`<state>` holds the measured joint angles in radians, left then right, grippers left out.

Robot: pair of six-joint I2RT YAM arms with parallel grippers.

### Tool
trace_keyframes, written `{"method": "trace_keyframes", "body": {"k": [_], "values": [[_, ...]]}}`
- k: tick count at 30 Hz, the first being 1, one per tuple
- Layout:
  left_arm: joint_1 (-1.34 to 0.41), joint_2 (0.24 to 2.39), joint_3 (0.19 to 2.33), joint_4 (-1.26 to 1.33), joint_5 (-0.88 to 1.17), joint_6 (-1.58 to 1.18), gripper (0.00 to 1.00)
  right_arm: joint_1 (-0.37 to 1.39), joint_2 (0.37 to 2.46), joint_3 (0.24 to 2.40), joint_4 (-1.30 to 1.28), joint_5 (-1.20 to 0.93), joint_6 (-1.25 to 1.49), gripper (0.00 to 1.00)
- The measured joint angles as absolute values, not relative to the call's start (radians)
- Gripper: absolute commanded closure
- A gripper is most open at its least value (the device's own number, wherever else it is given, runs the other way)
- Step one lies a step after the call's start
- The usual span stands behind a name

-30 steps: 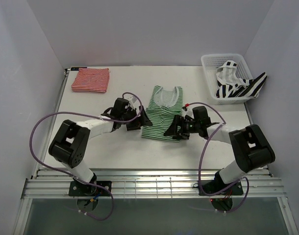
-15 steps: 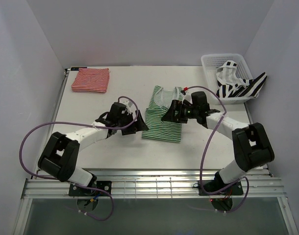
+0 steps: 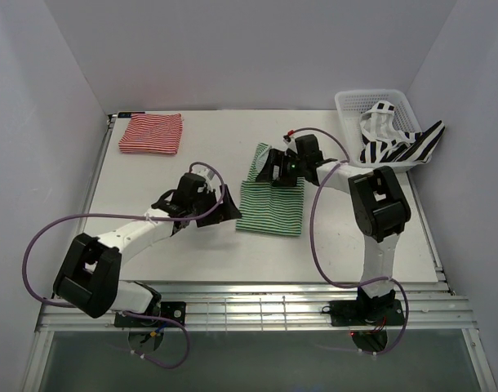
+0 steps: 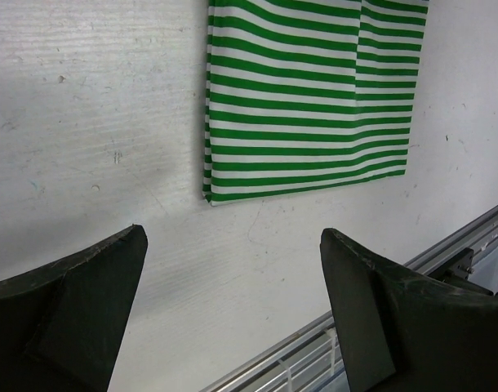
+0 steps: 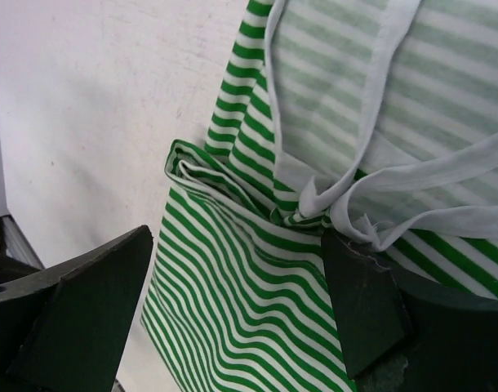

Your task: Fold and stack the tank tops

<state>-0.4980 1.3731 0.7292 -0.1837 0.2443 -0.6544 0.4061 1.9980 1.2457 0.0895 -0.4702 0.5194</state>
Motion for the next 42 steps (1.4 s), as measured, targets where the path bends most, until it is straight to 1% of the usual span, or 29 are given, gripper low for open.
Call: {"method": "trace_keyframes", "body": {"k": [4, 7, 9, 12, 16, 17, 19, 20, 21, 24, 25, 26, 28, 29, 31, 32, 33, 35, 37, 38, 39, 40, 41, 42], "values": [[-0.498, 1.363, 0.716, -0.194, 0.244, -0.655, 0.02, 0.406, 2.009, 1.296, 0.026, -0.415, 0.506, 0.10], [-0.498, 1.367, 0.711, -0.202, 0.243, -0.656, 0.02, 0.406, 1.962, 1.294, -0.028, -0.373, 0.487, 0.10], [-0.498, 1.375, 0.711, -0.199, 0.243, -0.656, 0.02, 0.406, 1.884, 1.265, -0.057, -0.336, 0.476, 0.10], [-0.500, 1.407, 0.712, -0.181, 0.243, -0.656, 0.03, 0.406, 1.700, 1.162, -0.073, -0.288, 0.464, 0.10], [-0.504, 1.478, 0.714, -0.150, 0.244, -0.660, 0.12, 0.400, 1.423, 0.965, -0.073, -0.253, 0.466, 0.10], [-0.506, 1.495, 0.716, -0.142, 0.244, -0.662, 0.13, 0.398, 1.371, 0.914, -0.069, -0.248, 0.468, 0.10], [-0.510, 1.533, 0.722, -0.121, 0.247, -0.667, 0.19, 0.398, 1.299, 0.811, -0.077, -0.249, 0.479, 0.10], [-0.512, 1.546, 0.731, -0.109, 0.250, -0.669, 0.21, 0.397, 1.277, 0.761, -0.078, -0.253, 0.489, 0.10], [-0.516, 1.560, 0.738, -0.095, 0.249, -0.672, 0.26, 0.395, 1.262, 0.713, -0.083, -0.262, 0.498, 0.10], [-0.527, 1.597, 0.753, -0.060, 0.254, -0.675, 0.33, 0.394, 1.236, 0.575, -0.083, -0.286, 0.543, 0.10], [-0.530, 1.604, 0.755, -0.050, 0.255, -0.676, 0.39, 0.394, 1.230, 0.538, -0.085, -0.292, 0.557, 0.10], [-0.535, 1.609, 0.755, -0.043, 0.255, -0.680, 0.43, 0.394, 1.227, 0.509, -0.084, -0.295, 0.572, 0.09], [-0.543, 1.621, 0.753, -0.031, 0.255, -0.682, 0.48, 0.394, 1.221, 0.472, -0.073, -0.308, 0.601, 0.07], [-0.547, 1.625, 0.752, -0.023, 0.255, -0.683, 0.54, 0.394, 1.217, 0.469, -0.059, -0.306, 0.605, 0.06], [-0.553, 1.629, 0.745, -0.014, 0.255, -0.687, 0.60, 0.394, 1.220, 0.463, -0.032, -0.307, 0.617, 0.03], [-0.554, 1.629, 0.740, -0.013, 0.254, -0.689, 0.64, 0.394, 1.226, 0.461, -0.018, -0.309, 0.624, 0.00], [-0.555, 1.629, 0.736, -0.010, 0.254, -0.691, 0.66, 0.393, 1.235, 0.461, 0.000, -0.314, 0.632, 0.02], [-0.556, 1.629, 0.726, 0.002, 0.252, -0.696, 0.69, 0.393, 1.259, 0.461, 0.045, -0.321, 0.646, 0.12], [-0.556, 1.629, 0.723, 0.006, 0.250, -0.699, 0.73, 0.393, 1.279, 0.460, 0.068, -0.324, 0.658, 0.20], [-0.556, 1.629, 0.720, 0.008, 0.250, -0.701, 0.75, 0.393, 1.287, 0.459, 0.078, -0.326, 0.665, 0.28], [-0.557, 1.629, 0.717, 0.010, 0.249, -0.702, 0.78, 0.393, 1.293, 0.459, 0.083, -0.322, 0.667, 0.32], [-0.558, 1.629, 0.716, 0.012, 0.249, -0.703, 0.79, 0.393, 1.298, 0.457, 0.084, -0.316, 0.671, 0.37], [-0.559, 1.629, 0.715, 0.012, 0.247, -0.703, 0.81, 0.393, 1.301, 0.453, 0.083, -0.313, 0.675, 0.47], [-0.559, 1.629, 0.715, 0.010, 0.246, -0.704, 0.85, 0.393, 1.303, 0.450, 0.081, -0.310, 0.673, 0.53]]}}
